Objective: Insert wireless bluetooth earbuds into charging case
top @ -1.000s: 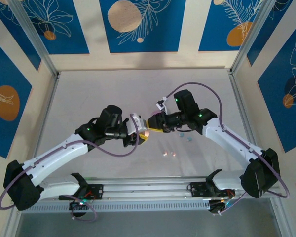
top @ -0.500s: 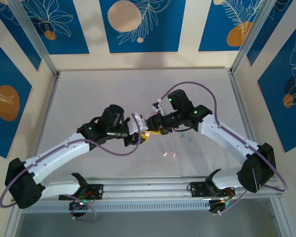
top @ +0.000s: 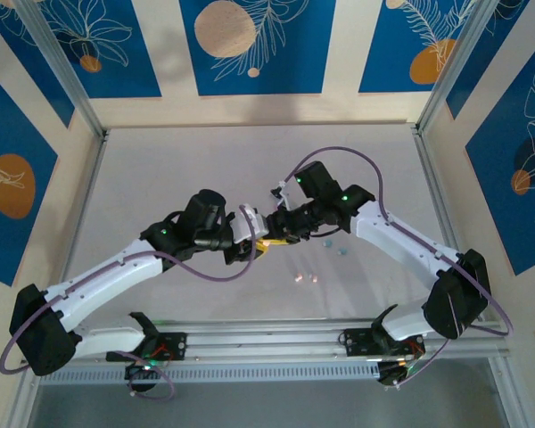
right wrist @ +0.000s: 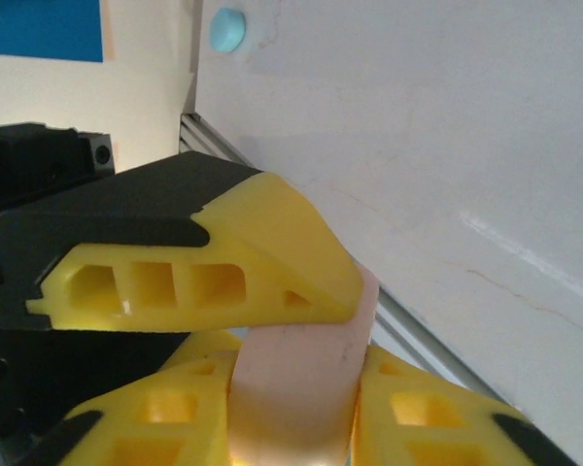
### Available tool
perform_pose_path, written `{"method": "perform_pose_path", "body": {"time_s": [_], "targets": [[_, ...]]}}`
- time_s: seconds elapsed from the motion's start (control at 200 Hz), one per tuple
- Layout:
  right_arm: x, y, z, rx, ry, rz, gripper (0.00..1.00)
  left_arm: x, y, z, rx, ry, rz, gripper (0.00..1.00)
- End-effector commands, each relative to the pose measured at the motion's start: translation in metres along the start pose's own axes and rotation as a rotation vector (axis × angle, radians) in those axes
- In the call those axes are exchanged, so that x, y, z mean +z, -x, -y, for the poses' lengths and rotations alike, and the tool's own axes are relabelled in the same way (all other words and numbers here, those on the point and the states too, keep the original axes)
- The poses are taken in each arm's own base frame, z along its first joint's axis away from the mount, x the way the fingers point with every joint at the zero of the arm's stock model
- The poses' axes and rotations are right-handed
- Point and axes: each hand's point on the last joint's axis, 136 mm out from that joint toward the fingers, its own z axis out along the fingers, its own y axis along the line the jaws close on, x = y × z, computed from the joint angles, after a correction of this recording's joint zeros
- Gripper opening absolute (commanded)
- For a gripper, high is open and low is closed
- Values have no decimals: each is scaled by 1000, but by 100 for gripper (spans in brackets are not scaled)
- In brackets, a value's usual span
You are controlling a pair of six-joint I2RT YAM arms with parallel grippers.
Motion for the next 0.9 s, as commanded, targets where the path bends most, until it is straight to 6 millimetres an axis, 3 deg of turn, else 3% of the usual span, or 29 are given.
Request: {"method": "perform_pose_path", "body": {"time_s": [0.0, 0.075, 0.165, 0.32, 0.43, 0.57, 0.895], "targets": [[-4, 0, -3, -12, -18, 6, 22, -6, 19, 2, 54, 1, 43, 34], [-7, 2, -5, -21, -9, 22, 18, -6, 19, 2, 57, 10, 46, 39], [-12, 4, -11, -32, 34, 46, 15, -8, 18, 0, 62, 27, 55, 54], [-30, 9, -25, -44, 184, 99, 14, -15, 17, -3, 73, 78, 109, 69], [-48, 12, -36, -51, 325, 129, 13, -21, 20, -7, 64, 125, 210, 71], [-67, 13, -48, -72, 460, 134, 14, -37, 38, -9, 17, 120, 383, 72], [-78, 12, -65, -110, 562, 111, 16, -58, 72, -13, -2, 129, 587, 73]]}}
